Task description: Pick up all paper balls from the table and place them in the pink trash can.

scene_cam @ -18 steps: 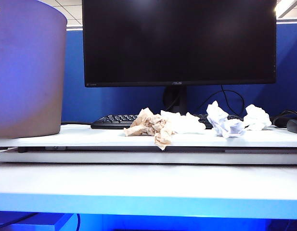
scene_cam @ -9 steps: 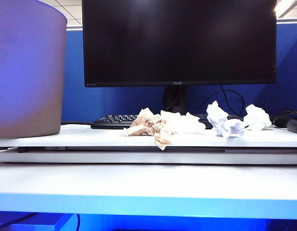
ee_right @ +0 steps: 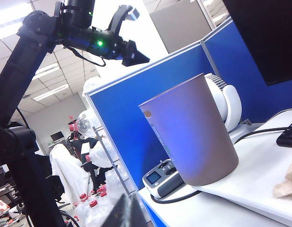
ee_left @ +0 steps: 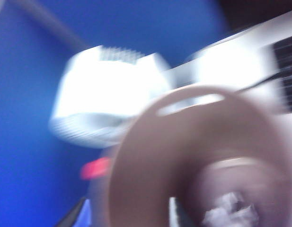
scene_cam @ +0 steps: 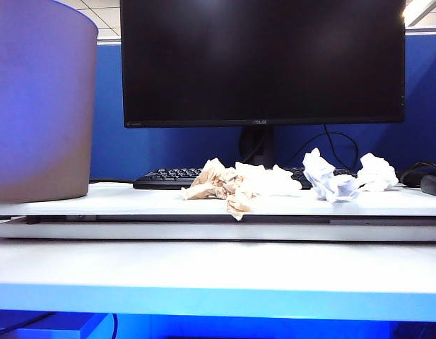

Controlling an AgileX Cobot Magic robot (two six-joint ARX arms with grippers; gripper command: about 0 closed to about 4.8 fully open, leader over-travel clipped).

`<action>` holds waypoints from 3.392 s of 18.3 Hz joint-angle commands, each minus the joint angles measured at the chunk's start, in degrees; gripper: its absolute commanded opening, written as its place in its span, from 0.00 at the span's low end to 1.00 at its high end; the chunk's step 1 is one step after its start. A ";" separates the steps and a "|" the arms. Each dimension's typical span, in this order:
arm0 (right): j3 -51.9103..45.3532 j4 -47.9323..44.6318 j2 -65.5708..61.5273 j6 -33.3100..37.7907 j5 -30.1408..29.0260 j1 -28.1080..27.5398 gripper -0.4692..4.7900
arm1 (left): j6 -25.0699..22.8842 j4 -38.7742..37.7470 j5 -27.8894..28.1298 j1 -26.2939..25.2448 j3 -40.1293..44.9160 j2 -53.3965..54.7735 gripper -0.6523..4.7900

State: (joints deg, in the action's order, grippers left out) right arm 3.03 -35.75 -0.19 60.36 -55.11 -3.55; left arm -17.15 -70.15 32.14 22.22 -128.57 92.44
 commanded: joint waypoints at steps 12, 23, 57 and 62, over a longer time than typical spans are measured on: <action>0.20 -0.96 0.09 0.09 -0.11 -0.11 0.08 | 2.23 -5.01 -38.62 13.07 -0.13 24.02 1.00; 0.20 -0.94 0.07 0.09 -0.39 -0.13 0.08 | 5.60 -2.23 -38.99 13.00 -0.13 34.58 1.00; 0.15 2.82 0.07 -0.55 -2.93 -0.11 0.08 | 6.43 0.28 -29.51 12.94 -6.19 31.95 0.11; 0.13 6.47 0.07 -3.63 -2.36 -0.13 0.08 | 6.12 -1.49 -28.11 12.94 -16.55 27.34 0.11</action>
State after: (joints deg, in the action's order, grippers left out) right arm 3.03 -30.04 -0.19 57.52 -57.82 -3.66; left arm -10.68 -70.87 3.09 35.14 -143.02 120.75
